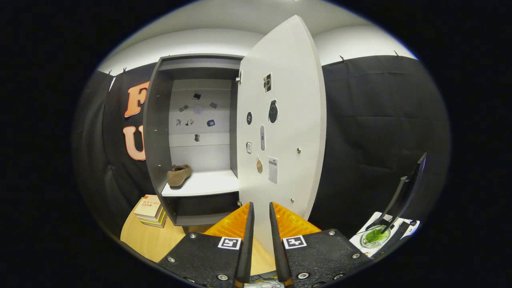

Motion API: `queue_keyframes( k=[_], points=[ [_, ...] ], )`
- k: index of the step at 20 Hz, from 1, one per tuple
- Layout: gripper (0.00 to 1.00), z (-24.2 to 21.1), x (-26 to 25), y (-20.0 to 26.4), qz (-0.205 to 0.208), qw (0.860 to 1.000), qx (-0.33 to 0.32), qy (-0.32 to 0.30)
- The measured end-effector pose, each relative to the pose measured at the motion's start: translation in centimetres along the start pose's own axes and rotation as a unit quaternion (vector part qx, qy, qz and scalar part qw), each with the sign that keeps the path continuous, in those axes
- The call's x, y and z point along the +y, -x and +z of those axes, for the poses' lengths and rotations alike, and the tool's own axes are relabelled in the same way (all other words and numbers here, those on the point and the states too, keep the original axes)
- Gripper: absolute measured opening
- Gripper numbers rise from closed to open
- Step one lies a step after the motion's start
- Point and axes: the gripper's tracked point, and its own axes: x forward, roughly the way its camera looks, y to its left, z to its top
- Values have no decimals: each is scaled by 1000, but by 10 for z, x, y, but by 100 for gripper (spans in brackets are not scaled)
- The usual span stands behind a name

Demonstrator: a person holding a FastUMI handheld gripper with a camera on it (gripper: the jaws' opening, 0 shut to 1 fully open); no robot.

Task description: Open the shoe cabinet door, grab the shoes and put them into the shoe cabinet, then close the shoe cabinet door.

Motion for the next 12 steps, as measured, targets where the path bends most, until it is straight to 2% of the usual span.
queue_keyframes(
  k=[6,12],
  points=[
    [24,-46,49,-7,63,997,39,0],
    [24,-145,86,-18,112,984,137,-31]
  ],
)
